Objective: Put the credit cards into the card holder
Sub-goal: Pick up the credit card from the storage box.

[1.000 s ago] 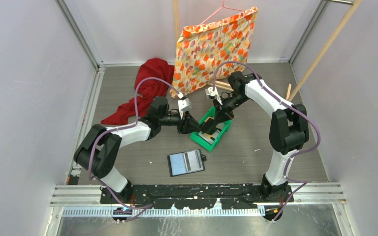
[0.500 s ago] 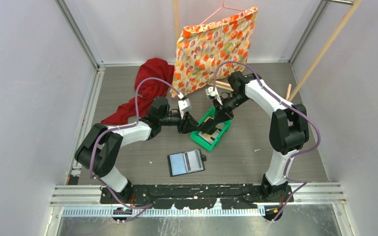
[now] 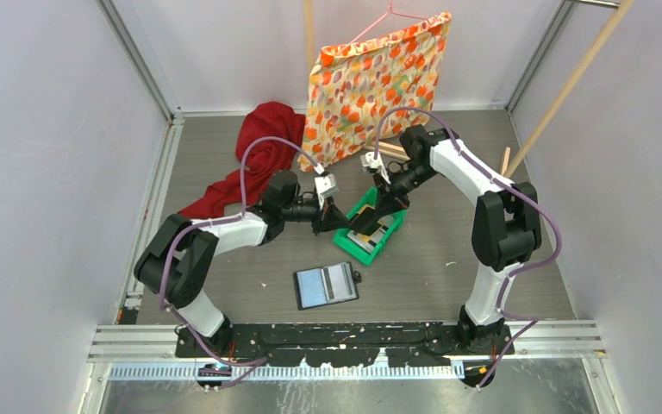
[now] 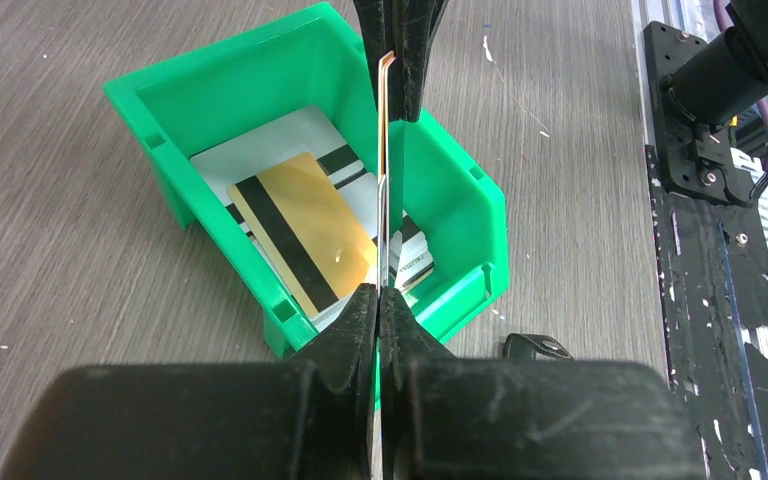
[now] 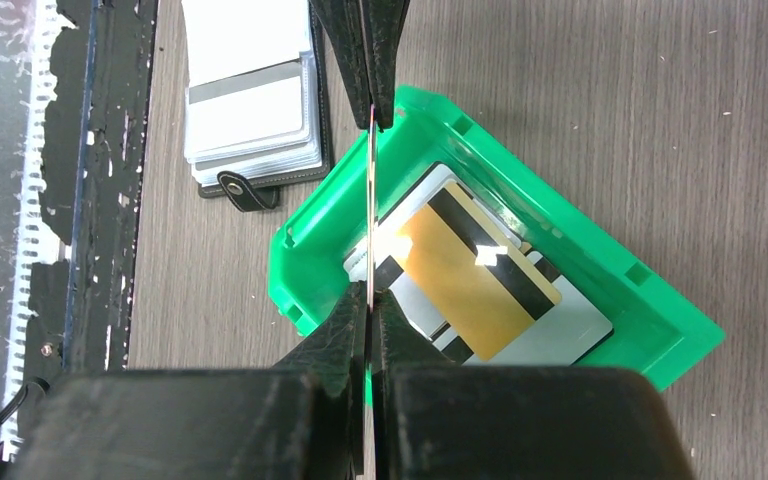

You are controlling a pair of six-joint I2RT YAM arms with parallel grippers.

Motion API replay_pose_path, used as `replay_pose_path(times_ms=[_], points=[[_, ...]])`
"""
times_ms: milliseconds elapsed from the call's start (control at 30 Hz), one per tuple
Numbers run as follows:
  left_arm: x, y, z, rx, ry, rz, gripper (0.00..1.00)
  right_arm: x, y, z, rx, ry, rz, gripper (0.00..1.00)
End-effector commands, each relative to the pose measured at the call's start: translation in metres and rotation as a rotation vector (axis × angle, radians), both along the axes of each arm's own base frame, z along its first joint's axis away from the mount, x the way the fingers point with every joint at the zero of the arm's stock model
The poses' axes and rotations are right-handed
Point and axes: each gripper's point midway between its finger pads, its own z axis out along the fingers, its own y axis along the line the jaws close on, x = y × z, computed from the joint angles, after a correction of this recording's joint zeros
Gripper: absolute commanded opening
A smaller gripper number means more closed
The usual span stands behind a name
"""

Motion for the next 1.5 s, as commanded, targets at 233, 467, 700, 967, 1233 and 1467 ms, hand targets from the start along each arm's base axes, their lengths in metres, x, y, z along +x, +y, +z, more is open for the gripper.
replay_pose_path(times_ms=[233, 467, 700, 967, 1233, 1467], points=[[0.012, 0.005, 0.021, -0.006, -0.078, 0.027, 0.00, -0.001, -0.008, 0.007, -0.015, -0.062, 0.023, 0.01], [0.012, 0.016, 0.028, -0.008, -0.083, 0.032, 0.00, -0.001, -0.016, -0.001, -0.061, -0.083, 0.038, 0.01], [0.009, 0.028, 0.033, -0.006, -0.083, 0.049, 0.00, -0.001, -0.022, -0.008, -0.092, -0.079, 0.041, 0.01], [-0.001, 0.054, 0.046, 0.018, -0.044, 0.102, 0.00, 0.007, -0.024, -0.011, -0.124, -0.066, -0.015, 0.02], [-0.031, 0.070, 0.067, -0.029, 0.286, 0.220, 0.00, 0.037, -0.031, -0.013, -0.265, 0.029, -0.248, 0.42], [-0.070, 0.067, 0.084, -0.165, 0.518, 0.196, 0.00, 0.017, -0.030, 0.063, -0.156, 0.092, -0.318, 0.66]])
